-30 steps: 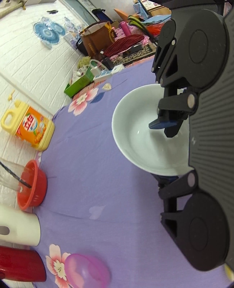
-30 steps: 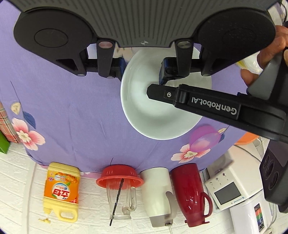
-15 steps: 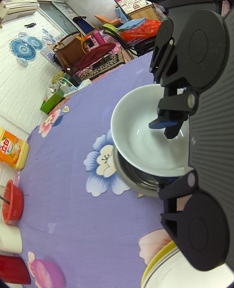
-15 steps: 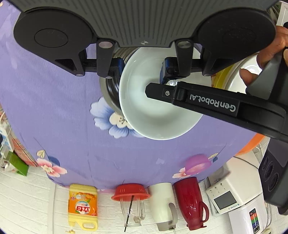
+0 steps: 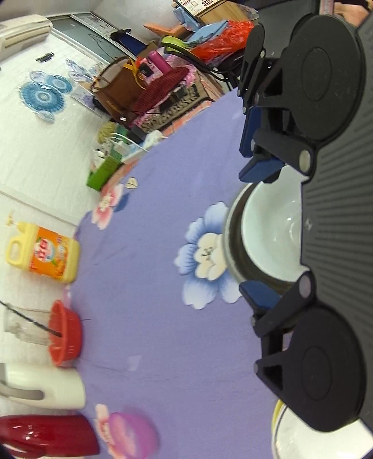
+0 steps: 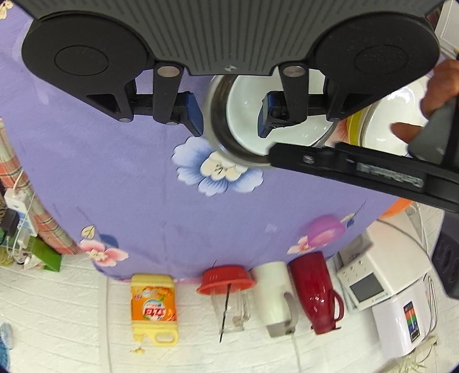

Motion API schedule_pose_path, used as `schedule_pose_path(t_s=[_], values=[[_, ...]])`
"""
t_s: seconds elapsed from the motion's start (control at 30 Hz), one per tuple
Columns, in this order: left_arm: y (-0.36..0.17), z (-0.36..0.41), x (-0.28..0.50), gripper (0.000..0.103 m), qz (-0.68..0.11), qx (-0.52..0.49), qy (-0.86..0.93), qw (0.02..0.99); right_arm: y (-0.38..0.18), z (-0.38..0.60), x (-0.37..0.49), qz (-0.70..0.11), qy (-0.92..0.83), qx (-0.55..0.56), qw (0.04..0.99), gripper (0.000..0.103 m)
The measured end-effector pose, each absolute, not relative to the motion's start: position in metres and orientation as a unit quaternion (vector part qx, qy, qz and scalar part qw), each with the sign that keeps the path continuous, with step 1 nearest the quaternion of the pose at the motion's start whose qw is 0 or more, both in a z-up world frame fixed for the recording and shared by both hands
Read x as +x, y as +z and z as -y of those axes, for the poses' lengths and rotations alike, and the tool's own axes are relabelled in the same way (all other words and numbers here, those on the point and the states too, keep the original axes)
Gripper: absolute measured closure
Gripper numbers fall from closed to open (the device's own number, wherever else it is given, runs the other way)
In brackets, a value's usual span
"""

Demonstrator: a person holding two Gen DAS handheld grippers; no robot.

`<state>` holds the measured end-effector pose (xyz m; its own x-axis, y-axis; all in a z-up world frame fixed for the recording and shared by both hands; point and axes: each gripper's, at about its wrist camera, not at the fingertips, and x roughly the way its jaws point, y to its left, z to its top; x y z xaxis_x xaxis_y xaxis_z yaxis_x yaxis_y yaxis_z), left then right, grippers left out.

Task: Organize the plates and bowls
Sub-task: 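Nest the white bowl into the steel bowl held by the left gripper, then move the left gripper to the pink bowl rim and grasp it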

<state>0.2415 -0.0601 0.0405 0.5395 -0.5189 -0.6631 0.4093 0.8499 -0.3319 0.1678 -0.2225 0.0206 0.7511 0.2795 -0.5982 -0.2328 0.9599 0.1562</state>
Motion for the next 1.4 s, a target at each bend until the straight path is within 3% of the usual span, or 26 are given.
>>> schedule_pose_path(t_s=[0.07,0.17,0.77,1.4], values=[[0.048,0.052,0.239,0.031,-0.386,-0.07,-0.263,0.881,0.023,0.228,0.169,-0.321,0.138,0.046,0.936,0.019],[0.051,0.039,0.235,0.03,-0.375,-0.062,-0.245,0.892,0.023,0.234,0.173,-0.32,0.139,0.062,0.935,0.0],[0.055,-0.056,0.254,0.03,-0.329,-0.033,-0.13,0.935,0.038,0.172,0.243,-0.341,0.188,0.048,0.92,0.0],[0.019,-0.167,0.37,0.03,-0.372,-0.104,-0.055,0.921,0.029,0.058,0.366,-0.382,0.245,-0.02,0.891,0.0]])
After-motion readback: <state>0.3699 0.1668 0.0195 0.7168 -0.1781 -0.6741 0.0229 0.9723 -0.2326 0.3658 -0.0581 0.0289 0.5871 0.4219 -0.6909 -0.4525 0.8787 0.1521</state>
